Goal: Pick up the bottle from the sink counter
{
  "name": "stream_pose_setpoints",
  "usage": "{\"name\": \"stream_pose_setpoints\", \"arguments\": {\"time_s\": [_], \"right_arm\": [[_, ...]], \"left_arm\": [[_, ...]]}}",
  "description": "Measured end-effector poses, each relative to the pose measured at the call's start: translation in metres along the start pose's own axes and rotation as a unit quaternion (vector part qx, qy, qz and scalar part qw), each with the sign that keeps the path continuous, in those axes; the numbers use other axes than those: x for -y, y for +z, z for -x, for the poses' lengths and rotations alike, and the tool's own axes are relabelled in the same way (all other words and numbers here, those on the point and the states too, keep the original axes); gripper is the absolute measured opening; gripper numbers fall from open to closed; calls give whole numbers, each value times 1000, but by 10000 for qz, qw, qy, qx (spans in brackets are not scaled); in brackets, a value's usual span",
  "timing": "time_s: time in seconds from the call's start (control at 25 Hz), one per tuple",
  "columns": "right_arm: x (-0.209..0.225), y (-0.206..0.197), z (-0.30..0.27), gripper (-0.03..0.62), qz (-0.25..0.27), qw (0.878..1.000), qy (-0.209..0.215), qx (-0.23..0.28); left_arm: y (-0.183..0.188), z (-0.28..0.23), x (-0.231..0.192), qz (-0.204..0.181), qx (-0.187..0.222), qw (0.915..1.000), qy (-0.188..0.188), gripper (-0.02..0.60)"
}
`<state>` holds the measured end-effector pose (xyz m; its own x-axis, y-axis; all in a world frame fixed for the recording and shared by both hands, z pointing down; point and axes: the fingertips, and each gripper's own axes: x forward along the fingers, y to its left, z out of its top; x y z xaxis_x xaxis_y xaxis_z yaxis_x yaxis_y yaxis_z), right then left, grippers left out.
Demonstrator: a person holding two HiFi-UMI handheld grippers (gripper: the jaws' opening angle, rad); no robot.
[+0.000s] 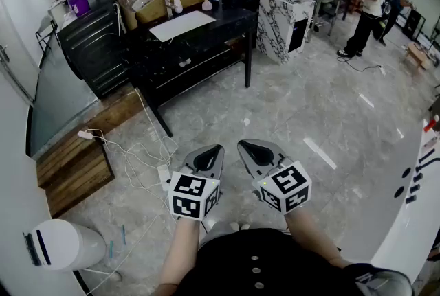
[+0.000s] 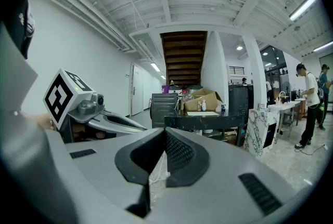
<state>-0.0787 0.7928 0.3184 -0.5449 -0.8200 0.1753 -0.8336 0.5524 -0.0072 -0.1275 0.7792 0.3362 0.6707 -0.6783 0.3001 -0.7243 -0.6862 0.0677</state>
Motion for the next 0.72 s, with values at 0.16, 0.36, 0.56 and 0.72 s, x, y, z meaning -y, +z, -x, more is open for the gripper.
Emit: {"name": "stream_pose_setpoints", "arguments": {"time_s": [0.16,0.36,0.56,0.72], "right_arm": [[6,-1,1,2,-3,10000,-30,-9],[6,-1,0,1,-14,10000,-17,-15],[7,-3,-5,3,-220,9997,82,61],[16,-6,-10,5,-261,9996,-77,-11]], "left_arm": [[4,-5,4,-15,26,10000,-30,18],[2,-9,3,-1,-6,10000,-41,18],[4,-13,6,-43,27,9998,-215,18],[7,-17,0,-68,117,9997,-213,20]]}}
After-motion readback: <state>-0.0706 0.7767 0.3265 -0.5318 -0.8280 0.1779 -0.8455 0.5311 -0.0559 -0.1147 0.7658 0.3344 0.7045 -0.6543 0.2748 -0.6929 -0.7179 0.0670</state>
